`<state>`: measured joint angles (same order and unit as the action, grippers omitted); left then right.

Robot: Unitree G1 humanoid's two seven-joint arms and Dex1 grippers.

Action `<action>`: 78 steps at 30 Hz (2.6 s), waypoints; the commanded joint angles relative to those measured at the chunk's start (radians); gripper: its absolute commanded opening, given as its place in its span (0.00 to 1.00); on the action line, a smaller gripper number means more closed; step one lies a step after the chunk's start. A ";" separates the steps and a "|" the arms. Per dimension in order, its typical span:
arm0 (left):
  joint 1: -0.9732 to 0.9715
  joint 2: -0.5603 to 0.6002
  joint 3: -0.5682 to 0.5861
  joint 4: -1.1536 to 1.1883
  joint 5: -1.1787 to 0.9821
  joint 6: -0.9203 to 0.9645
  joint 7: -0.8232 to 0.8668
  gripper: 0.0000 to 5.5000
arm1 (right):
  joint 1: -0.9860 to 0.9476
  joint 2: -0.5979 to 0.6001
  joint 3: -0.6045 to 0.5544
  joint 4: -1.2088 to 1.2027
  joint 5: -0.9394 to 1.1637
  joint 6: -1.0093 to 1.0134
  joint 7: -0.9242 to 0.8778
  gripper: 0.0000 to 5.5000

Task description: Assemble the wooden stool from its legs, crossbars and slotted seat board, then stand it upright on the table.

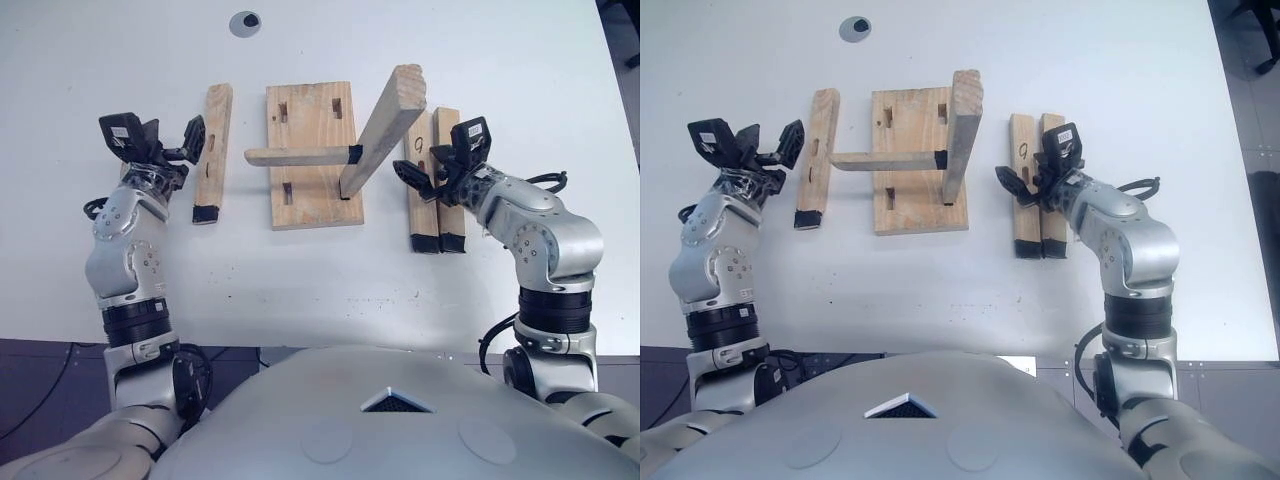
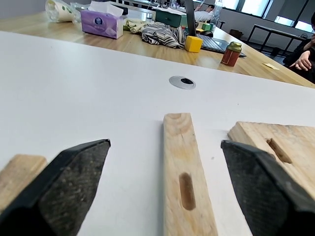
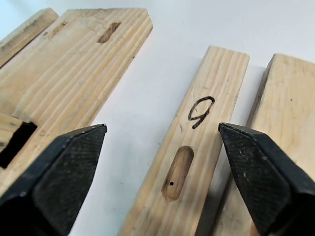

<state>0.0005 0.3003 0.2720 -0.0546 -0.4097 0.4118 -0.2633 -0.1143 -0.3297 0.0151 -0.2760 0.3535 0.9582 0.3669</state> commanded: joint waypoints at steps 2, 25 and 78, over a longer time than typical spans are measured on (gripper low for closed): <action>0.032 -0.035 -0.011 -0.028 0.020 -0.015 0.023 0.75 | -0.013 -0.020 0.006 0.026 -0.010 0.044 -0.008 0.76; 0.184 -0.230 -0.006 -0.099 0.031 -0.121 0.149 0.75 | -0.229 -0.240 0.262 0.134 -0.100 0.081 0.205 0.73; -0.855 0.061 -0.121 0.257 -0.526 0.577 -0.601 0.75 | -0.719 0.026 -0.122 0.540 0.403 -0.134 0.764 0.37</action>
<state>-0.8288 0.3576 0.1517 0.2056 -0.9259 0.9725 -0.8601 -0.7986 -0.2909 -0.1166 0.2791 0.7541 0.8227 1.1199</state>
